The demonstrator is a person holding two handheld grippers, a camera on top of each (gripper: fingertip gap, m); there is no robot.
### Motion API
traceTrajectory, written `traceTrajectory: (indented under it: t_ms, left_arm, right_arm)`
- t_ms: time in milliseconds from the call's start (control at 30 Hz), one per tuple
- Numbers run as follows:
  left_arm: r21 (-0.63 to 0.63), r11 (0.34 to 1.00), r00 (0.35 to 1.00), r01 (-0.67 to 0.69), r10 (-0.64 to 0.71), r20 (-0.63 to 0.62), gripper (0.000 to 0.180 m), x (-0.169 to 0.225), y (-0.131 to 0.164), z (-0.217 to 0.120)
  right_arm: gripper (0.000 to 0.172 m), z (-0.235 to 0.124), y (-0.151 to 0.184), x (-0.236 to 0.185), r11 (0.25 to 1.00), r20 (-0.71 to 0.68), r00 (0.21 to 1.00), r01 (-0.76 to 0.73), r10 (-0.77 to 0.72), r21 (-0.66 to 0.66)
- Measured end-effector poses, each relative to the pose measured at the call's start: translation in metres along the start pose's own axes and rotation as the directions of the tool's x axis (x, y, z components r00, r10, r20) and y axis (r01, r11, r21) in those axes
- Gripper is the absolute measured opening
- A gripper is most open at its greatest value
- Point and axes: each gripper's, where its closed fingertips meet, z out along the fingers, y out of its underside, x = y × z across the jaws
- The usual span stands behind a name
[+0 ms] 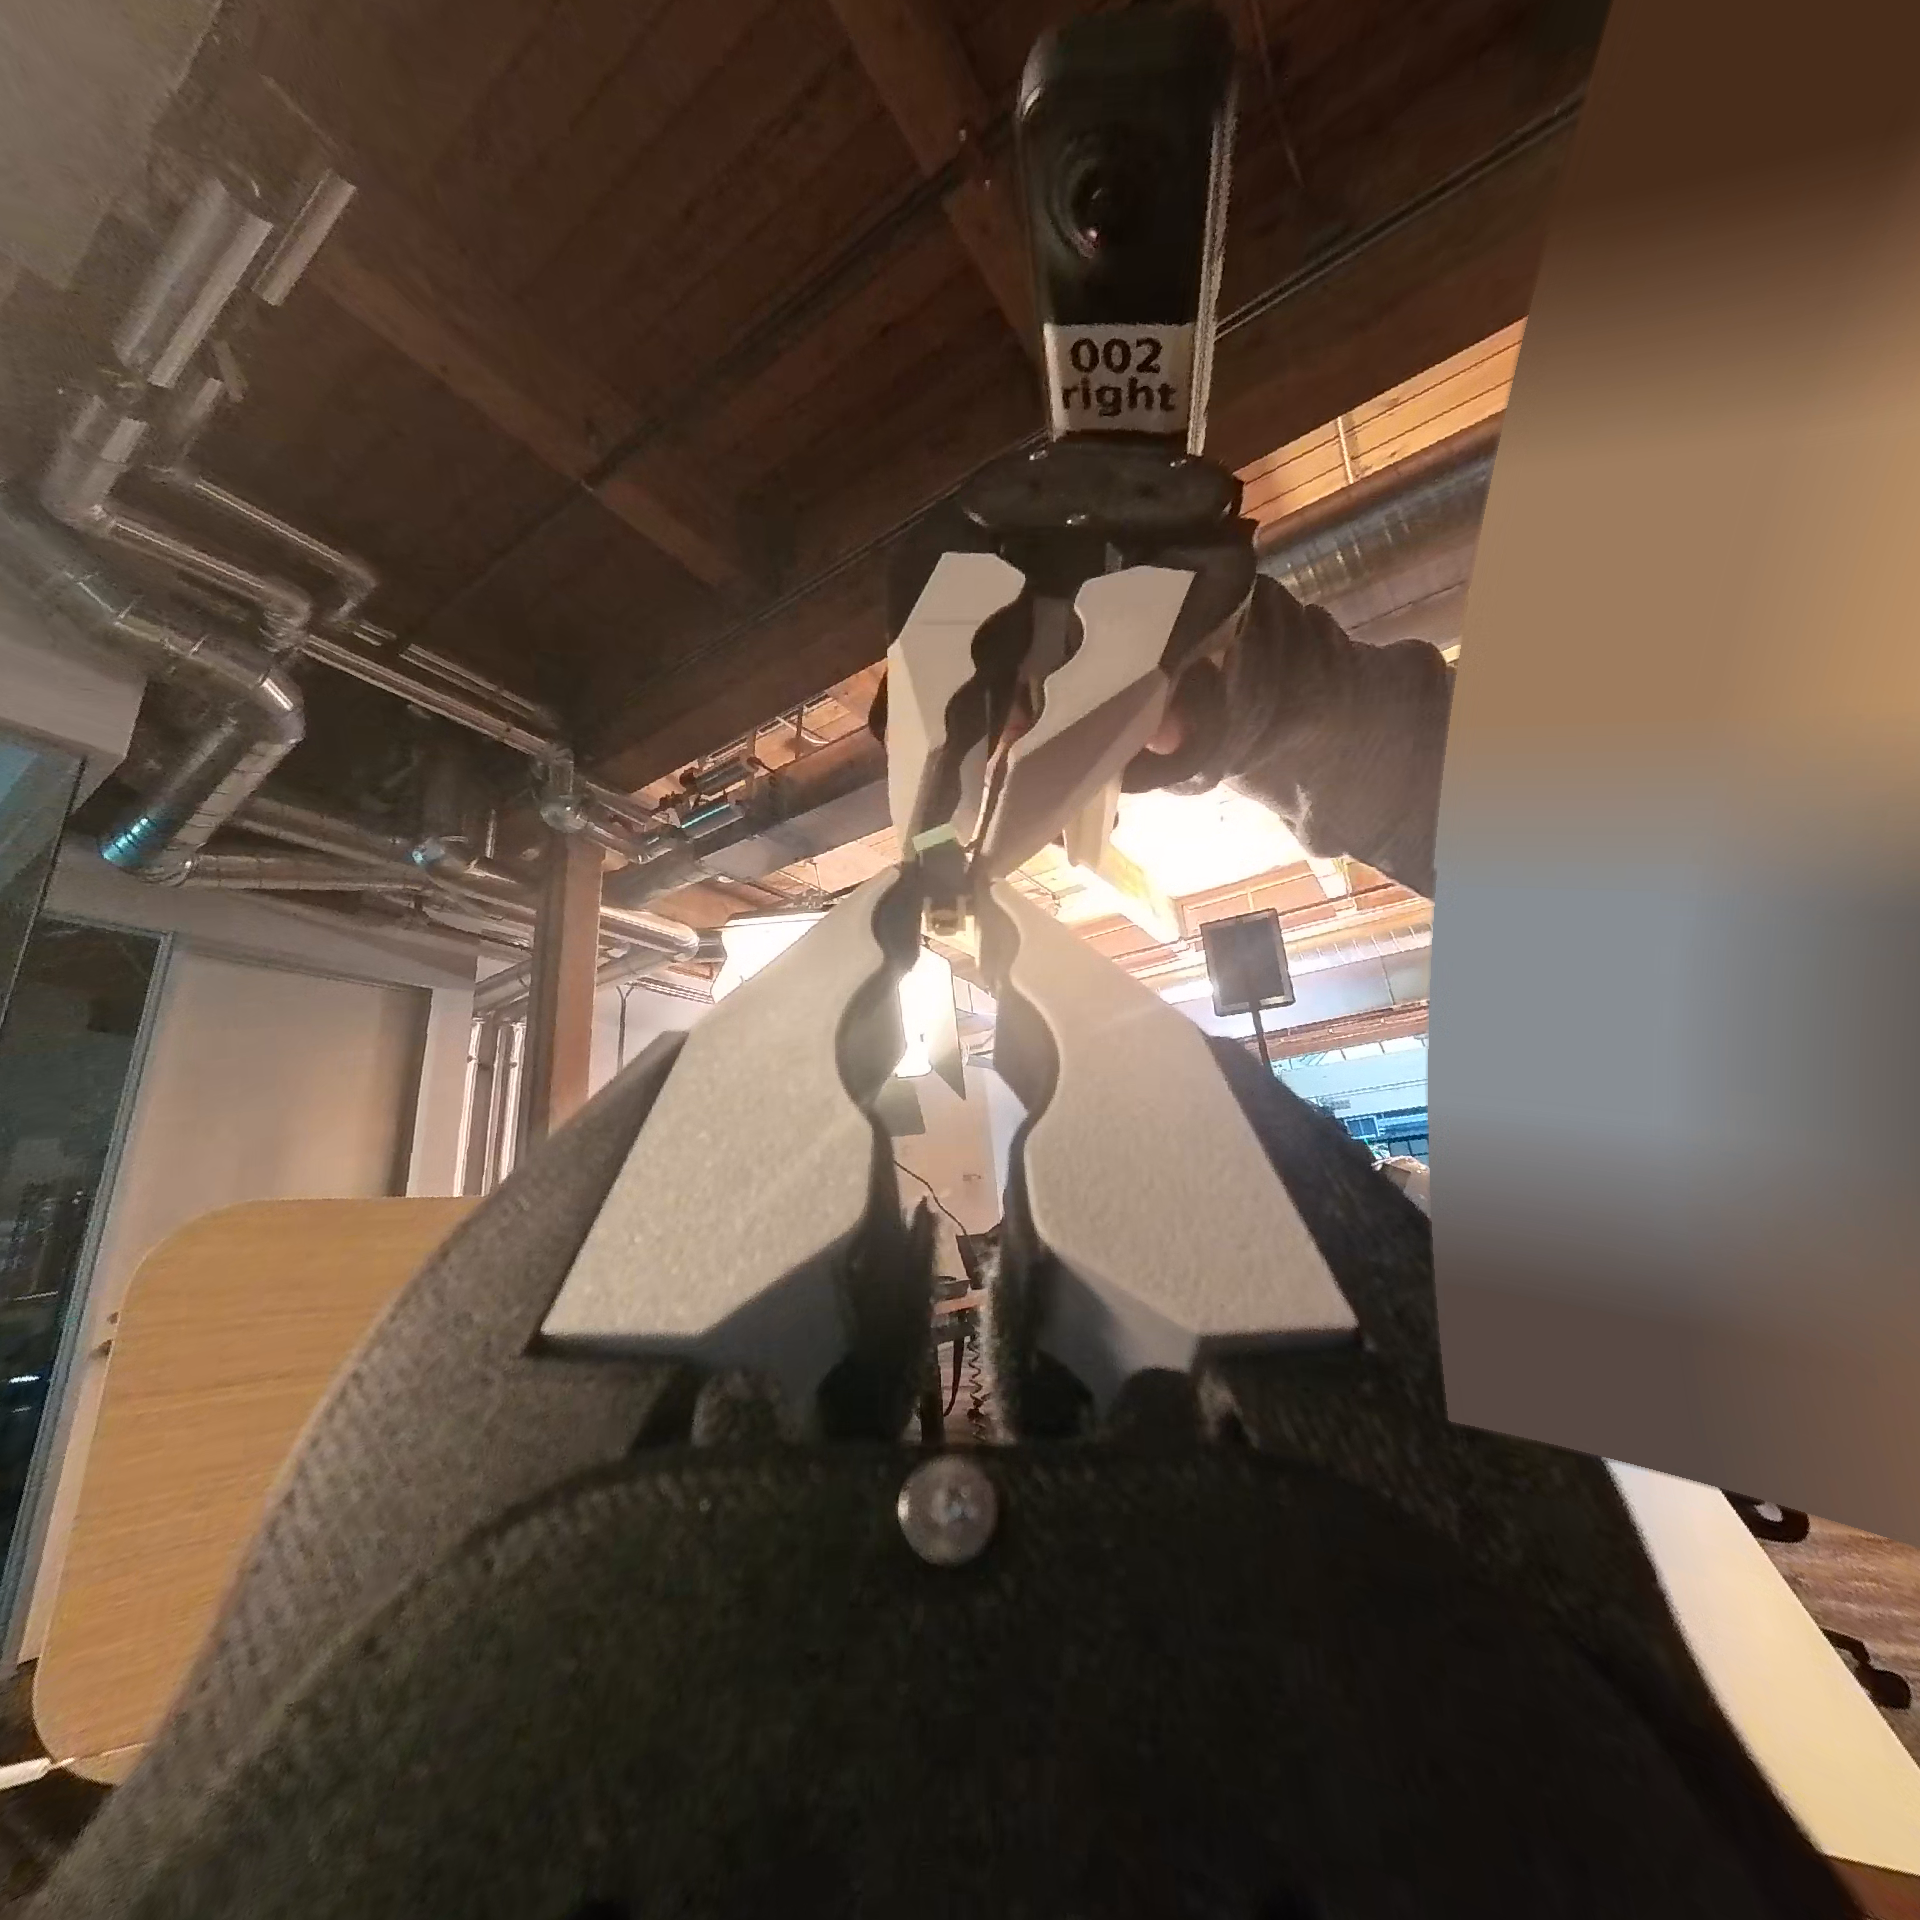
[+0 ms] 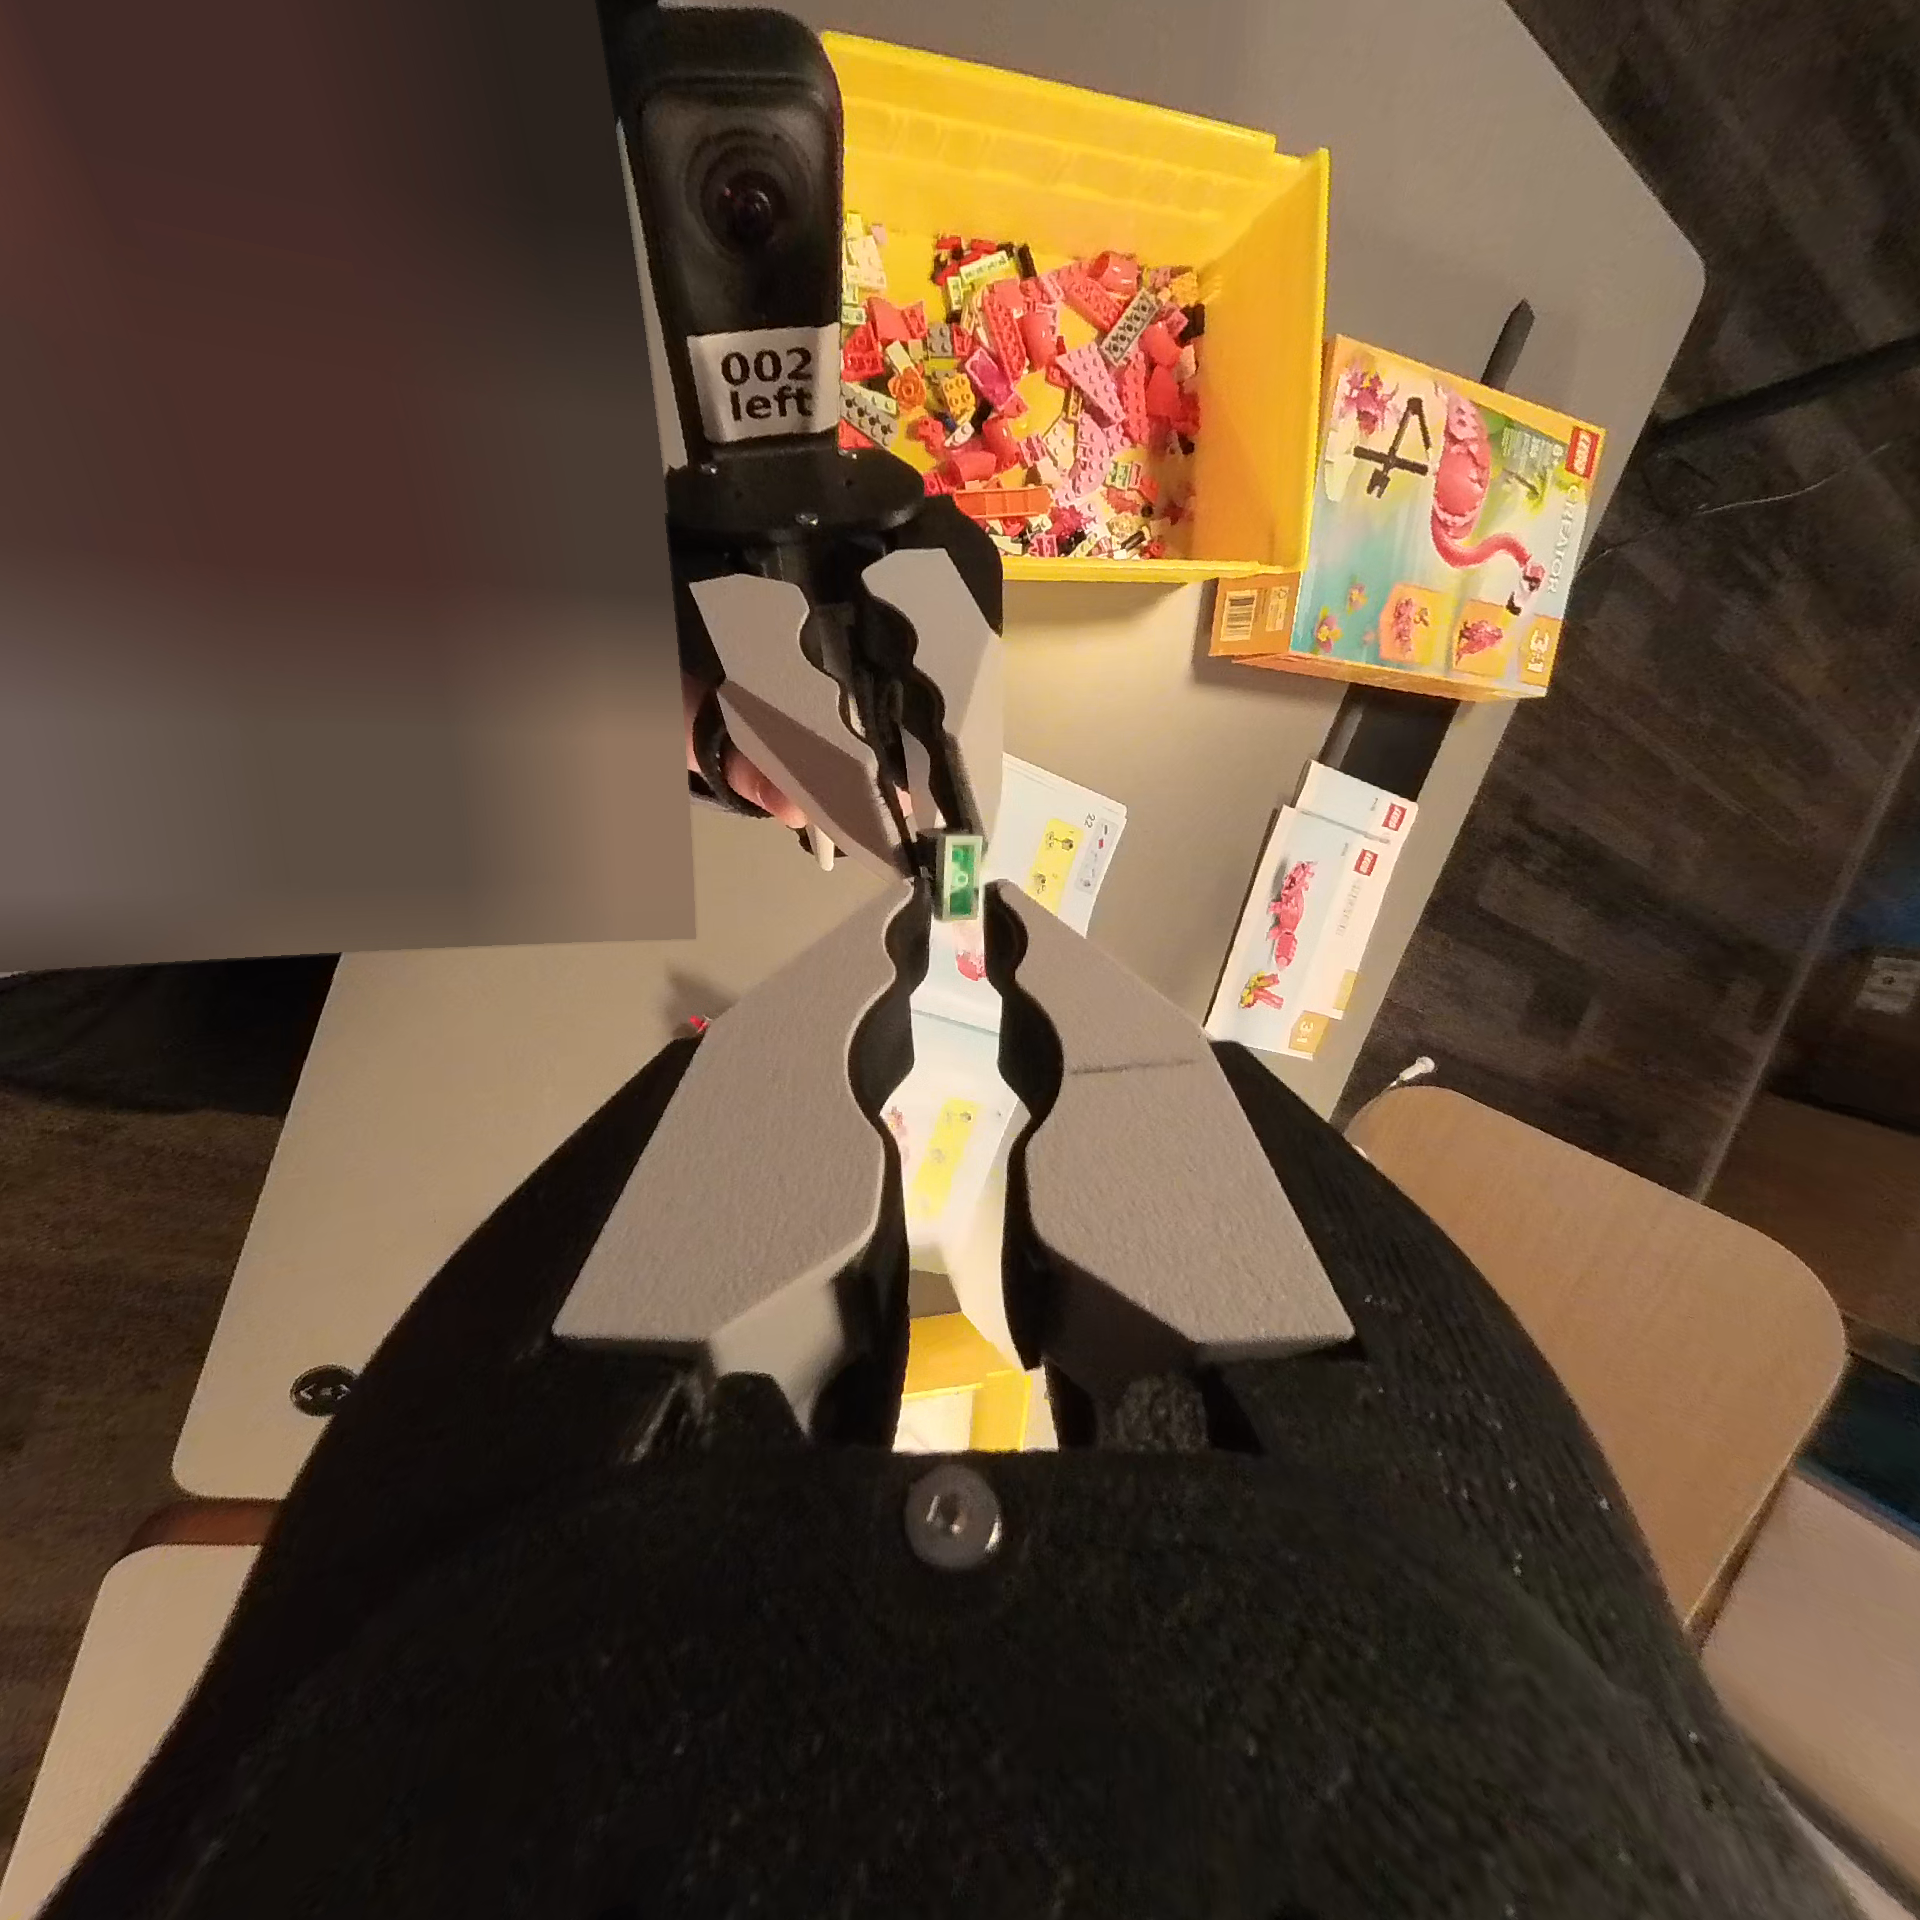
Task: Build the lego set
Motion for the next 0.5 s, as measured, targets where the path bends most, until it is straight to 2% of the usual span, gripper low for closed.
traceTrajectory:
  t_ms: [200,267,333,433,500]
  left_arm:
    - [0.004,1.000,1.000,0.006,-0.006,-0.001,0.008,0.000,-0.001,0.000]
    - [0.005,1.000,1.000,0.010,-0.010,0.000,0.008,-0.001,-0.001,-0.001]
    - [0.013,1.000,1.000,0.027,-0.027,-0.006,0.008,-0.001,-0.003,-0.001]
    - [0.027,0.988,0.986,0.154,-0.153,-0.060,0.008,-0.001,-0.009,-0.002]
    - [0.031,0.965,0.961,0.259,-0.255,-0.104,0.009,-0.001,-0.013,-0.002]
  right_arm:
    - [0.014,-0.001,0.001,0.003,1.000,-0.023,1.000,0.004,-0.005,-0.011]
    - [0.020,-0.003,0.001,0.003,1.000,-0.040,0.999,0.010,-0.010,-0.010]
    - [0.032,-0.009,0.004,0.005,0.999,-0.085,0.996,0.035,-0.036,-0.008]
    - [0.047,-0.023,0.003,0.007,0.990,-0.252,0.962,0.126,-0.107,0.060]
    - [0.057,-0.028,0.000,0.006,0.966,-0.425,0.883,0.250,-0.198,0.070]
